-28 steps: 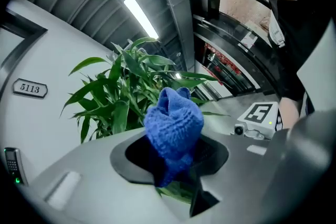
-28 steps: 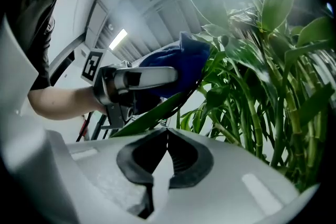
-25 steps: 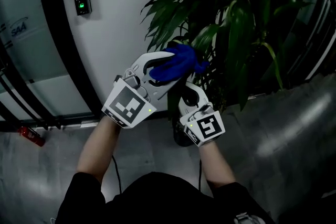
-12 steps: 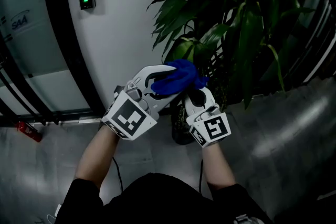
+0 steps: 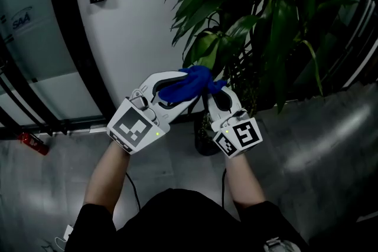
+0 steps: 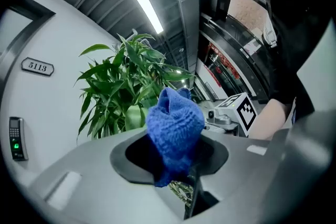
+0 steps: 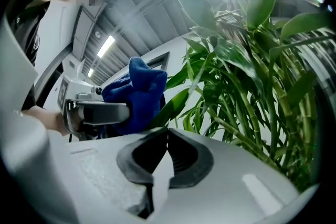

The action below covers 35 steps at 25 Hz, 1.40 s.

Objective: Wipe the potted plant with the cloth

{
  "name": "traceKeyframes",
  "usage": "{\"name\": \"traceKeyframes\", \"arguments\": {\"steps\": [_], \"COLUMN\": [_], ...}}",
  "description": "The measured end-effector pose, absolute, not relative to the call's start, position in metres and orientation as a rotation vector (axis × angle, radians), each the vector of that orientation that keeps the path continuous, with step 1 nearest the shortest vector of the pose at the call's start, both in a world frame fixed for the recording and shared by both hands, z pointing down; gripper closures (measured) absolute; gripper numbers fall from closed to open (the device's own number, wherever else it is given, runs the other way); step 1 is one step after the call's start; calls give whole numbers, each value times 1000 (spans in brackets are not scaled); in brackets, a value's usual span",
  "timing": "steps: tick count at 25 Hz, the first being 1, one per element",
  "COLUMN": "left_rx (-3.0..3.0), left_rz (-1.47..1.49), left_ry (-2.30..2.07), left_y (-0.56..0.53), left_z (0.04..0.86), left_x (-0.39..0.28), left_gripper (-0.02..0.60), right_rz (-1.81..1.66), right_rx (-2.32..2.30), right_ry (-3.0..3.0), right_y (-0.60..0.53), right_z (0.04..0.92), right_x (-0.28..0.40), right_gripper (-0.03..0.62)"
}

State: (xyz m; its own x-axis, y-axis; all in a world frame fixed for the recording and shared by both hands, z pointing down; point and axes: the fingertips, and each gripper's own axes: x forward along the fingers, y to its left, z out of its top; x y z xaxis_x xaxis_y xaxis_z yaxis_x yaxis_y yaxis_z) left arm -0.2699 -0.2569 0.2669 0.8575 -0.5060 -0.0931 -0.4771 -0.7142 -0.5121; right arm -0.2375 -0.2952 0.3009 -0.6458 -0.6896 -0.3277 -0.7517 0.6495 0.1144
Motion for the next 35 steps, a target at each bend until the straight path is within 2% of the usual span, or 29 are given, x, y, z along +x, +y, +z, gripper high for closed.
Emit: {"name": "traceKeyframes", "arguments": {"steps": [35], "left_rx": [-2895], "left_rz": [37], "left_ry": [877], "left_y": [-255], "left_z": [380], "left_x": [-317], "left_gripper": [428], "right_rz": [225], "right_rx": [-1289], "right_ry": [2643], "right_y": [-301], "right_z": [360], "right_x": [-231], "right_gripper": [591]}}
